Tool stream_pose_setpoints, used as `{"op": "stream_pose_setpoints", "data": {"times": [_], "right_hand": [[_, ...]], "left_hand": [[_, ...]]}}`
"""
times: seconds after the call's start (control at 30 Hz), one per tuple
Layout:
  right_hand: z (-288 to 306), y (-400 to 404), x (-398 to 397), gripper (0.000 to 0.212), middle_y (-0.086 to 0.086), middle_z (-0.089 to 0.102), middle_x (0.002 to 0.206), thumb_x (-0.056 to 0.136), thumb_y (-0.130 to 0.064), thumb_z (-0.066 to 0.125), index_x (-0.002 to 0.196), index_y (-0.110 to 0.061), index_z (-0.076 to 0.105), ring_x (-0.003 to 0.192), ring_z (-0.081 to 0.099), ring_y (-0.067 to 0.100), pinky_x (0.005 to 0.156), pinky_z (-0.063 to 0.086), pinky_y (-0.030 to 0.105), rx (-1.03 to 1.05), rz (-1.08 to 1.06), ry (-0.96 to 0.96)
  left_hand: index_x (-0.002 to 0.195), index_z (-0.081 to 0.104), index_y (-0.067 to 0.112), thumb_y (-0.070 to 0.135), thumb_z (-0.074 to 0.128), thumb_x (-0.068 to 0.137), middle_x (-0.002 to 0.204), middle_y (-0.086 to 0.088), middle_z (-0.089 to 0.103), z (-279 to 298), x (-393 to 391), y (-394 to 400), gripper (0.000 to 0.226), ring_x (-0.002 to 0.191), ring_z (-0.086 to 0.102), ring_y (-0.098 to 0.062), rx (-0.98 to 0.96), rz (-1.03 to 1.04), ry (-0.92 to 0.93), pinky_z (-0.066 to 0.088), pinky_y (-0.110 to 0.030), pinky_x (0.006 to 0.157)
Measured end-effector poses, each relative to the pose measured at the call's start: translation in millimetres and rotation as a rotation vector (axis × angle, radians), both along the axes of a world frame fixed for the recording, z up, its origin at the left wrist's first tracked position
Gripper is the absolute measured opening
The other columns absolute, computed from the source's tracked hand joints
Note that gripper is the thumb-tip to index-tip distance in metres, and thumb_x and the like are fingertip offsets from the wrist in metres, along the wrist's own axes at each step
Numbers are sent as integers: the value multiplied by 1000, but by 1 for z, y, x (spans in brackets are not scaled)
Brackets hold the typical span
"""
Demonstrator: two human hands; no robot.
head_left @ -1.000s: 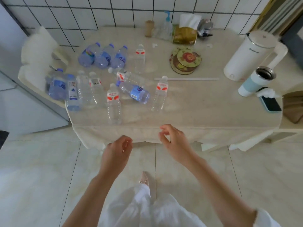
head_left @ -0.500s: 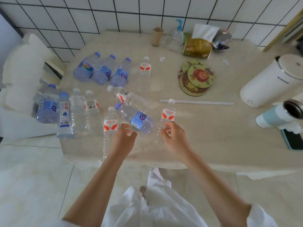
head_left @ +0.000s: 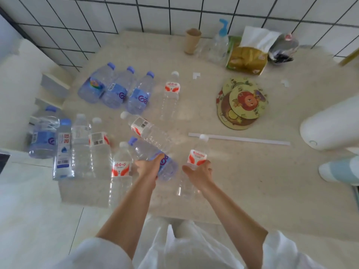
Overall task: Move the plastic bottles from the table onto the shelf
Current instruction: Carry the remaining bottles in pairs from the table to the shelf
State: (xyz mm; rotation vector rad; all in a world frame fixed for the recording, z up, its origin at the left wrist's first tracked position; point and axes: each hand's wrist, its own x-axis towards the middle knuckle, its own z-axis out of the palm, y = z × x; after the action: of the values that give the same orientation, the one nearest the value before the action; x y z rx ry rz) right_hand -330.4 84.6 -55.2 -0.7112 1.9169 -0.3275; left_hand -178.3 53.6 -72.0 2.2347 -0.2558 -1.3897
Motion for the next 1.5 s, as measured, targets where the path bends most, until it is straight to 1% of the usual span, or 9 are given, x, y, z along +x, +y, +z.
{"op": "stream_pose_setpoints", "data": {"times": [0.17,0.53,0.67,0.83,0.93,1.1,1.23,1.43,1.5], "right_hand": [[-12,-8,-2,75,14,39,128,76,-37,73,129,-7,30,115,47,32,96,43,36,30,-14,15],[-19,-12,-8,65,9,51,121,70,-35,75,119,-9,43,109,55,26,86,49,33,70,-55,32],[-17,-12,-14,52,11,62,110,69,-29,75,110,-10,49,93,65,28,73,54,33,74,-141,-71],[0,-9,-29,33,17,69,104,76,-12,72,107,-6,62,91,70,32,84,57,44,62,-191,-270],[17,-3,-38,29,17,70,102,79,-8,71,107,-7,64,91,70,32,83,57,46,42,-216,-403],[46,5,-45,28,15,70,98,81,-10,67,109,-10,63,86,67,30,81,55,50,-30,-227,-513],[64,12,-49,26,13,74,96,82,-7,65,108,-11,65,81,70,29,77,56,47,-91,-249,-555],[78,37,-45,34,23,69,107,83,-6,66,117,-7,58,99,67,41,71,55,47,-225,-345,-597],[82,50,-36,35,23,69,107,82,-6,70,114,-7,57,97,68,42,80,55,52,-310,-417,-539]], "left_hand": [[136,32,10,39,86,64,127,-15,51,-8,-1,-12,94,111,57,-33,42,59,-13,53,-48,93],[123,47,11,20,86,66,110,-14,63,-8,12,-11,70,91,66,-28,-3,125,131,58,-44,79],[122,56,9,18,86,67,112,-14,68,4,19,-8,63,94,69,-29,9,116,273,57,-39,64],[118,62,5,16,83,69,102,-14,73,28,29,5,55,84,71,-26,7,60,455,59,-39,71],[119,60,1,11,75,76,95,-16,70,45,37,15,47,76,70,-26,-45,15,566,58,-35,63],[128,52,10,4,65,74,104,-22,64,68,46,26,56,85,68,-32,-139,-84,866,60,-40,72],[135,51,7,7,64,67,105,-22,69,74,45,28,69,86,70,-33,-171,-216,947,60,-44,72],[132,56,11,8,79,60,117,-26,66,85,24,14,75,97,67,-36,-257,-444,783,58,-46,81],[130,55,14,2,73,64,111,-18,69,86,19,8,70,93,68,-31,-305,-536,741,59,-39,75]]}}
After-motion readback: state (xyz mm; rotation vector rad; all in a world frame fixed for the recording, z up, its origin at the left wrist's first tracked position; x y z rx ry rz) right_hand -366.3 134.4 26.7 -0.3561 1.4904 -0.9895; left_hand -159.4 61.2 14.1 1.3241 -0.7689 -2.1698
